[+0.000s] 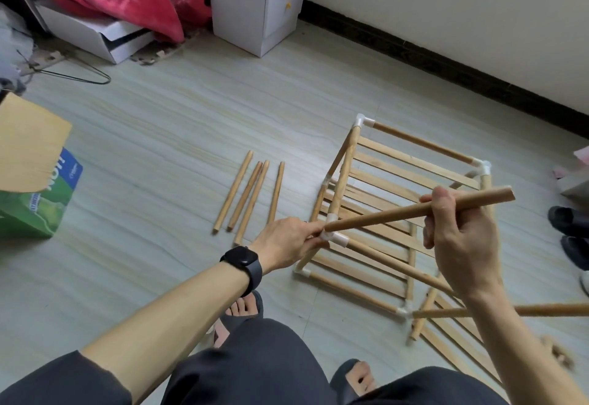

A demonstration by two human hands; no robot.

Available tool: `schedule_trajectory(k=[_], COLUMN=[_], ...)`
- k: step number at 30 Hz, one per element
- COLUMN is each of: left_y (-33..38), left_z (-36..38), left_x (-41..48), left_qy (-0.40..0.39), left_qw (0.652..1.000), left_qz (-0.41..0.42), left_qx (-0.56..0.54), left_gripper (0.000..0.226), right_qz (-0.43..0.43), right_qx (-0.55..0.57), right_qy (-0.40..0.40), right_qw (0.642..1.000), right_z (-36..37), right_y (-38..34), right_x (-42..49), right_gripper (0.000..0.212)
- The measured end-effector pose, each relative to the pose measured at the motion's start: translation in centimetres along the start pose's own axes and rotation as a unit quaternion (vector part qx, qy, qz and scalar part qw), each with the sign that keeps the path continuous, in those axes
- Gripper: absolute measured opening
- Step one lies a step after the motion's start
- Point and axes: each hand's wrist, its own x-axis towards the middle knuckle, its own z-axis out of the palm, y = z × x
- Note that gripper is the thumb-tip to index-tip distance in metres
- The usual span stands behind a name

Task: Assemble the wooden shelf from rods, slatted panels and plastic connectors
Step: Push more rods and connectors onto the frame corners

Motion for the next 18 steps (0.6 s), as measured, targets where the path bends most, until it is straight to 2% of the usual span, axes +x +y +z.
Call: schedule_trajectory(k=[2,7,13,17,18], left_y=[0.0,-0.1,-0.1,-0.1,0.0], left_z=[0.0,0.2,-0.3,-0.9,-1.0], left_x=[0.1,0.2,0.4,0.6,0.7], left_qy=[0.006,0.003,-0.014,-0.025,-0.030], left_qw=[1.000,1.000,1.000,1.000,0.999], left_qz=[0.001,-0.001,0.010,0.012,0.009], left_qx=[-0.004,0.001,0.007,0.011,0.014], left_gripper=[0.028,0.019,0.019,0.003,0.008], right_qz=[-0.025,-0.110,-0.180,-0.194,-0.188], right_qx=[-0.003,-0.096,-0.174,-0.150,-0.140], right_qy=[-0.011,-0.045,-0.139,-0.124,-0.119], right_qw=[1.000,0.988,0.958,0.962,0.965], right_z=[0.0,0.5,4.4,6.6,6.5], right_y=[-0.1,-1.2,-3.7,-3.1,-2.7], right_x=[-1.1,-1.7,1.3,2.1,2.2], right_gripper=[0.024,0.035,0.042,0.045,0.045])
